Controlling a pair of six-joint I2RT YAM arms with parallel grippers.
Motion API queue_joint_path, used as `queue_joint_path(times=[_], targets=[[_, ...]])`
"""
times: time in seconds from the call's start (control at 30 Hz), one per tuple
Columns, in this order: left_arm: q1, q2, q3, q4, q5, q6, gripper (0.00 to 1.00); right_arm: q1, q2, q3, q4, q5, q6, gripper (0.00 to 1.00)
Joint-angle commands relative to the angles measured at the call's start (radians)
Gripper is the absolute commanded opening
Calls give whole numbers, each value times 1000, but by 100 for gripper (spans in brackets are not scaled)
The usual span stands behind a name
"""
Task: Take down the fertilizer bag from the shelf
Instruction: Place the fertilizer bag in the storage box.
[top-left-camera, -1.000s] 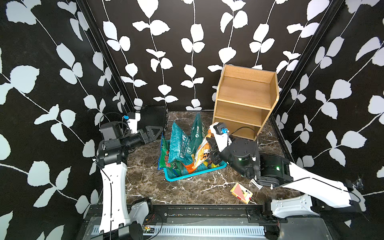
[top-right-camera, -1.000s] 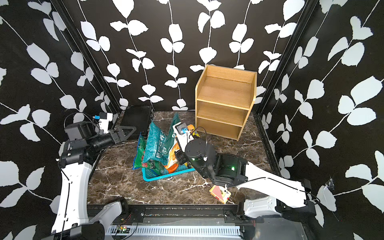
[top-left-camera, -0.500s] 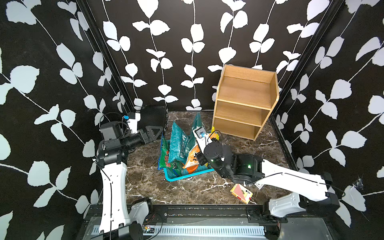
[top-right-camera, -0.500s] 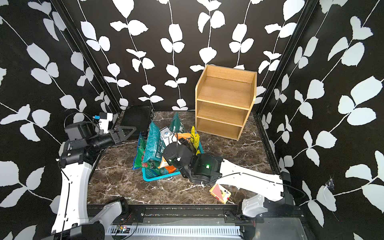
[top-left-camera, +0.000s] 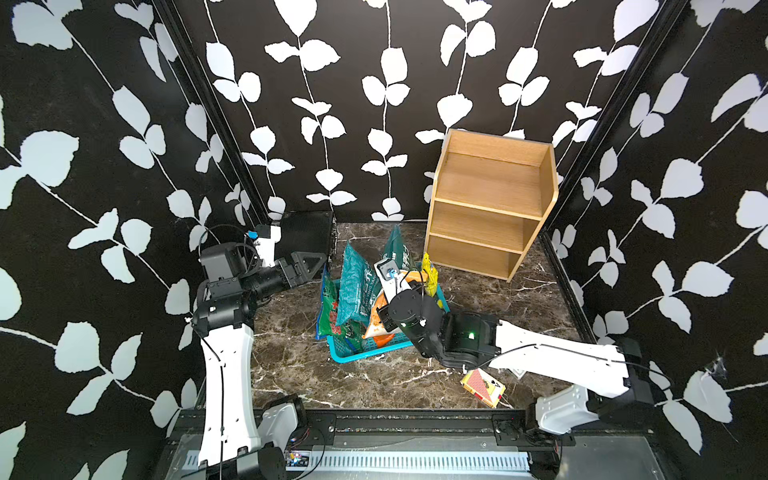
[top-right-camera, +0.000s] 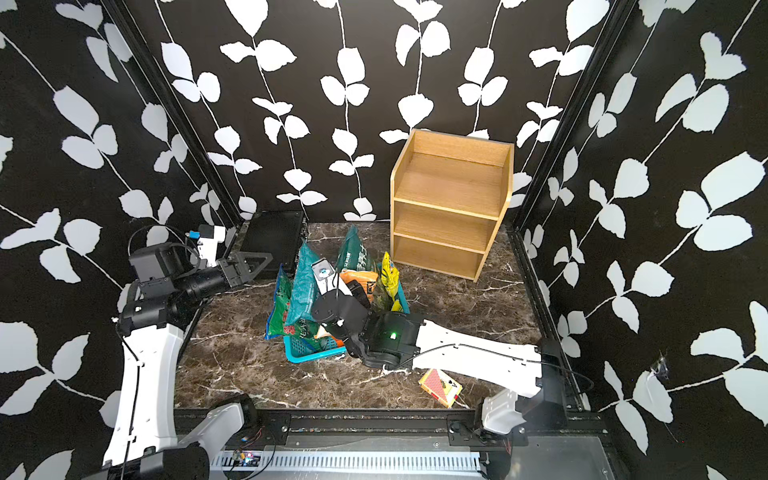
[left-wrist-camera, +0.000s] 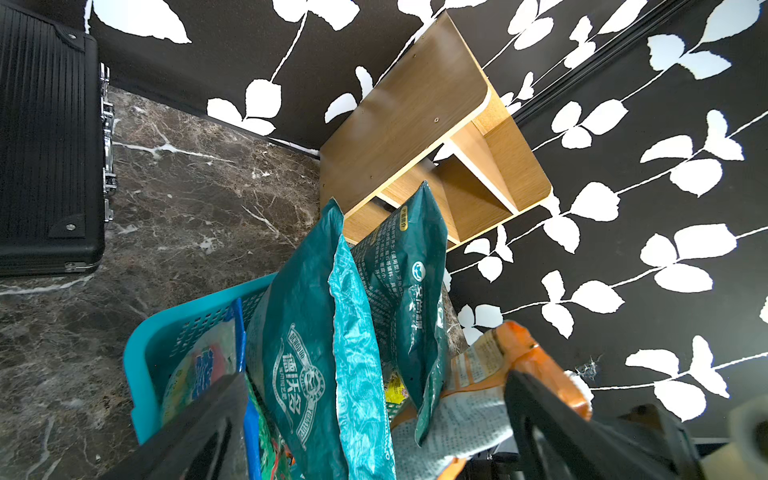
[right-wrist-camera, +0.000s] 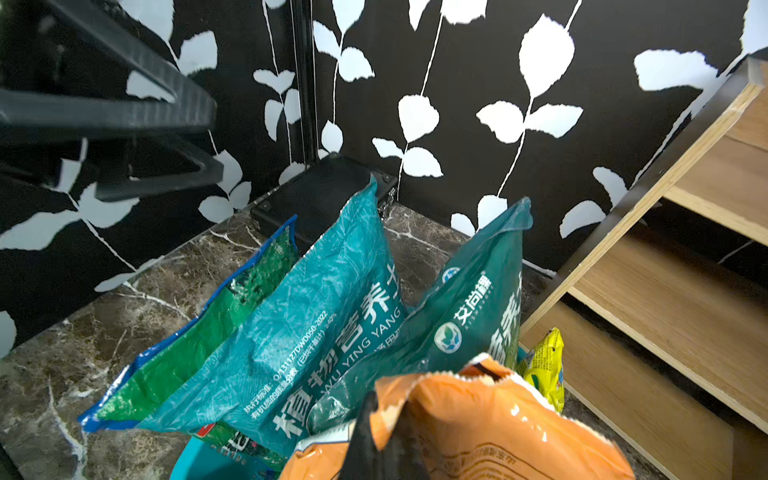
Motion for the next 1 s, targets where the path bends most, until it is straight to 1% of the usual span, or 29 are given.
queue_joint_path(times=[0.0,0.1,0.2,0.43,0.53,0.63,0.77,0.9,0.97], targets=[[4,-6,-11,22,19,1,99,6,-39,-80,224,60,7,0],[4,-6,-10,22,18,1,99,21,-80,-195,311,79,-16,0],[3,-6,-10,22,17,0,99,36,-98,-263,373,87,-41,0],[3,-4,-10,23,16,1,99,59,-58,-287,390,97,-42,0],[3,-5,-12,24,18,1,99,85,-16,-291,432,90,-48,0],[3,-4,-11,24,18,1,99,111,65,-247,439,103,-50,0],[4,-4,-13,24,20,0,99,114,184,-208,421,99,2,0],[3,-3,-12,24,22,-1,99,114,204,-297,505,116,60,0],[4,-4,-12,26,21,0,99,114,204,-323,501,131,87,0]])
